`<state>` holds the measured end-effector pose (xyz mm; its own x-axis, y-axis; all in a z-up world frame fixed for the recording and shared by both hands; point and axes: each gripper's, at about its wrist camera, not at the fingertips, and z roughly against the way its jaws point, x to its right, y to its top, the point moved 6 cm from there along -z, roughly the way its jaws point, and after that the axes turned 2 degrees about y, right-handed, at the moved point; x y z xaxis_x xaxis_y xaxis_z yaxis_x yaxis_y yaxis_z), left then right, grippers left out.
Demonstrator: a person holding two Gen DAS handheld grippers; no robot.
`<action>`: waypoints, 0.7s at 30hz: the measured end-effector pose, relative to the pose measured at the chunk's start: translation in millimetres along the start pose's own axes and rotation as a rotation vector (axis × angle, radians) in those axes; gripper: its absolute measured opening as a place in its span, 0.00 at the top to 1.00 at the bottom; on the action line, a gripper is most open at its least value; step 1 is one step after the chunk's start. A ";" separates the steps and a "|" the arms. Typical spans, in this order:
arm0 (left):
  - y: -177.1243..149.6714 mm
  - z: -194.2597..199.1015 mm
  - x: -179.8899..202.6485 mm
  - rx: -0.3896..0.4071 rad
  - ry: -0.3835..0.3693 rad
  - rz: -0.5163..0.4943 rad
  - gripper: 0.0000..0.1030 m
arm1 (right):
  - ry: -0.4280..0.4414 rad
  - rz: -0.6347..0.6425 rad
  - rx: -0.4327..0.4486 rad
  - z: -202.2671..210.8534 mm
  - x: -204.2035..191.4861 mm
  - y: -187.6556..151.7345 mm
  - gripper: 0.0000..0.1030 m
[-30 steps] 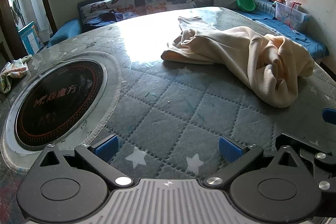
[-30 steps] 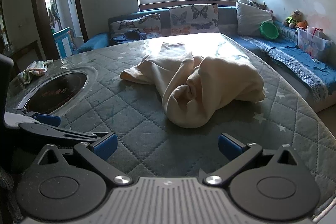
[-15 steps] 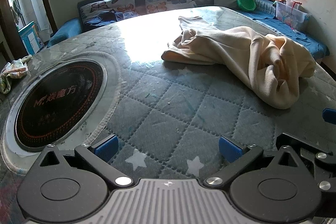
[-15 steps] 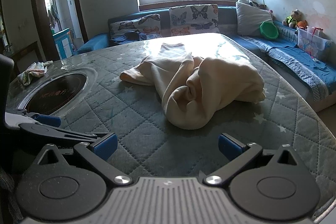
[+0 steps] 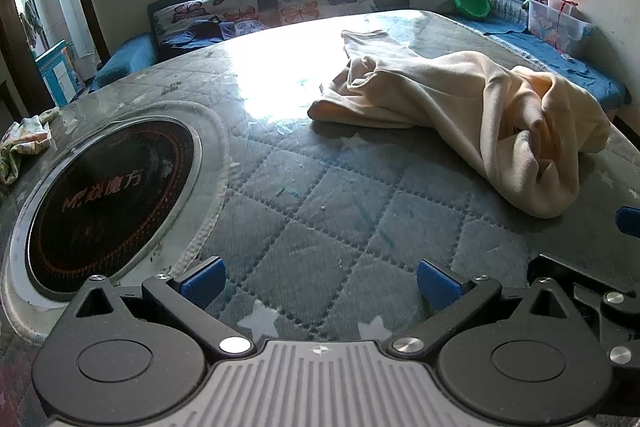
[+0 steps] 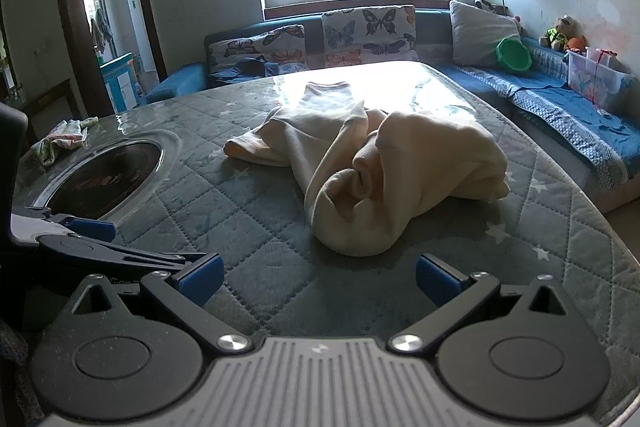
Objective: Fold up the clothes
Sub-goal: 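Move both grippers toward the crumpled cream sweatshirt on the table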
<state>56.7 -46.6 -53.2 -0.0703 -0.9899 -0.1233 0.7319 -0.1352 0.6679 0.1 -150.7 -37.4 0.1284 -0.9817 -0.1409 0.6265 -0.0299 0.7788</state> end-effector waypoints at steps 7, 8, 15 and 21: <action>4.6 -3.3 0.6 -0.002 0.003 -0.005 0.00 | 0.000 0.000 -0.009 -5.7 2.3 2.1 0.00; 5.4 -4.0 0.8 -0.003 0.003 -0.006 0.00 | -0.001 0.001 -0.010 -6.3 2.6 2.6 0.00; 13.1 -10.0 3.2 -0.008 0.001 -0.010 0.00 | 0.003 0.000 -0.016 -11.6 6.5 6.2 0.00; 19.9 -15.3 4.2 -0.014 -0.001 -0.013 0.00 | 0.007 -0.002 -0.017 -17.0 9.4 10.5 0.00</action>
<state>81.3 -52.8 -51.7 -0.0803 -0.9881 -0.1312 0.7400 -0.1473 0.6563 21.0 -157.0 -40.9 0.1329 -0.9802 -0.1467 0.6397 -0.0282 0.7681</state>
